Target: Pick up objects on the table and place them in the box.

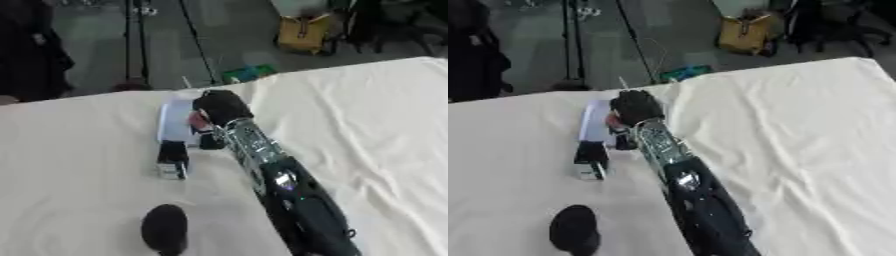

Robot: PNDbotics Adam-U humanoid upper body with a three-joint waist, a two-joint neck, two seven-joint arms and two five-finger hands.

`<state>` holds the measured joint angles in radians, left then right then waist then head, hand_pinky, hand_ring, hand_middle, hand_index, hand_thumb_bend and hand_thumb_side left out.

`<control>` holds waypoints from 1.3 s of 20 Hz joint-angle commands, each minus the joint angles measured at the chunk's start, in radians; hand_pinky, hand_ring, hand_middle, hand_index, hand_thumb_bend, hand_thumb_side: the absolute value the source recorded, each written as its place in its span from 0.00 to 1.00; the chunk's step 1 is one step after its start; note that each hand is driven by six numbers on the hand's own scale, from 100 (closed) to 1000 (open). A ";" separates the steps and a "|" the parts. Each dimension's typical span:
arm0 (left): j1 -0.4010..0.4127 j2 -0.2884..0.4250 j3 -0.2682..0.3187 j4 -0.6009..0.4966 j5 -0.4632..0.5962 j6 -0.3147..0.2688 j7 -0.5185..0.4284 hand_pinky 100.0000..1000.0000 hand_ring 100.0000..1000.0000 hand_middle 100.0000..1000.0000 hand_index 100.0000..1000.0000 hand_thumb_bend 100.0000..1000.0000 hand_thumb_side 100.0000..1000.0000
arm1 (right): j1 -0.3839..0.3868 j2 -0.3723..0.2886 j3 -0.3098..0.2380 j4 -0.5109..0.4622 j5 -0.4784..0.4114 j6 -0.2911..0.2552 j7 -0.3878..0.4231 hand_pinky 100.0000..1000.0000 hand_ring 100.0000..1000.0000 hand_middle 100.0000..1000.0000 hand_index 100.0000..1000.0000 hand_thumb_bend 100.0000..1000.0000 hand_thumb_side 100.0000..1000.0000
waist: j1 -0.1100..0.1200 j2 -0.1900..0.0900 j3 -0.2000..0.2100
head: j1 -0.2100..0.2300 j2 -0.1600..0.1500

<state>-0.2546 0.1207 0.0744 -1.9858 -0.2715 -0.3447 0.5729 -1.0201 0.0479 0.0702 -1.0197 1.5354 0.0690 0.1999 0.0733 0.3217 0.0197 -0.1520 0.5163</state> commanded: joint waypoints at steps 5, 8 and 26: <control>-0.015 0.000 -0.007 -0.014 0.007 -0.003 -0.012 0.63 0.68 0.78 0.64 0.00 0.85 | -0.055 0.005 -0.027 0.030 0.024 0.018 -0.040 0.84 0.78 0.37 0.65 0.00 0.16 | 0.006 -0.009 0.011 | -0.017 -0.026; -0.018 -0.003 -0.010 -0.014 0.011 -0.003 -0.017 0.64 0.68 0.78 0.64 0.00 0.85 | -0.071 0.005 -0.040 0.053 0.034 0.025 -0.059 0.84 0.78 0.37 0.65 0.00 0.15 | 0.009 -0.003 0.019 | -0.023 -0.037; -0.051 -0.012 -0.021 -0.014 0.025 -0.015 -0.027 0.64 0.68 0.79 0.64 0.00 0.84 | -0.174 -0.036 -0.118 0.201 0.097 0.054 -0.190 0.84 0.79 0.37 0.65 0.00 0.13 | 0.033 0.053 0.049 | -0.066 -0.080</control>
<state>-0.2941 0.1031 0.0541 -1.9858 -0.2507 -0.3576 0.5489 -1.1637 0.0232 -0.0430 -0.8135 1.6197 0.1209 0.0211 0.1074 0.3931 0.0661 -0.2147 0.4516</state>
